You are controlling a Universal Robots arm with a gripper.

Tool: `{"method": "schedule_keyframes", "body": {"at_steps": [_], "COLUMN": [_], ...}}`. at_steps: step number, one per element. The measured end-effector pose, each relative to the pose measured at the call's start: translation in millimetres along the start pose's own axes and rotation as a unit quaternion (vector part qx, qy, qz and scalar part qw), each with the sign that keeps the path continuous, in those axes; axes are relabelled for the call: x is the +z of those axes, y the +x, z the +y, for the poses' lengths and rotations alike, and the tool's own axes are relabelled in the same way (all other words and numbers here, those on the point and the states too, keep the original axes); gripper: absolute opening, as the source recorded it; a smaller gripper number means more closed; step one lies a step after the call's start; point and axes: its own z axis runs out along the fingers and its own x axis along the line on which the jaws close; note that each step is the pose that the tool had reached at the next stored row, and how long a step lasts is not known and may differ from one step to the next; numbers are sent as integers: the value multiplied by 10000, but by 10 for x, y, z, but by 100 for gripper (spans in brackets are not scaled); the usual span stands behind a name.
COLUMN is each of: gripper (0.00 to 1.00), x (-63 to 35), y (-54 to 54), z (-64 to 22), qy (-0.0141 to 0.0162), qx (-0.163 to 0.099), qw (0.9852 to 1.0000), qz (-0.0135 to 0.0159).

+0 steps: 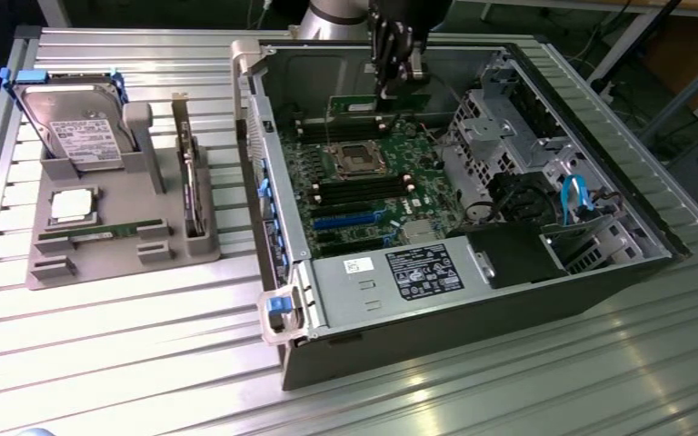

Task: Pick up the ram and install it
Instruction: 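Insert the ram into the slot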

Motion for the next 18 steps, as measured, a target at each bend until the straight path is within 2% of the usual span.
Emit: {"method": "schedule_keyframes", "body": {"at_steps": [5, 6, 9, 16, 18], "gripper": [14, 14, 14, 14, 14], "x": [220, 220, 250, 511, 518], "y": [4, 4, 4, 8, 9], "z": [3, 3, 3, 7, 7], "qy": [-1, -12, -11, 2, 3], "qx": [0, 0, 0, 0, 0], "qw": [10000, 10000, 10000, 10000, 10000], "qz": [-3, -2, 5, 13, 13]}}
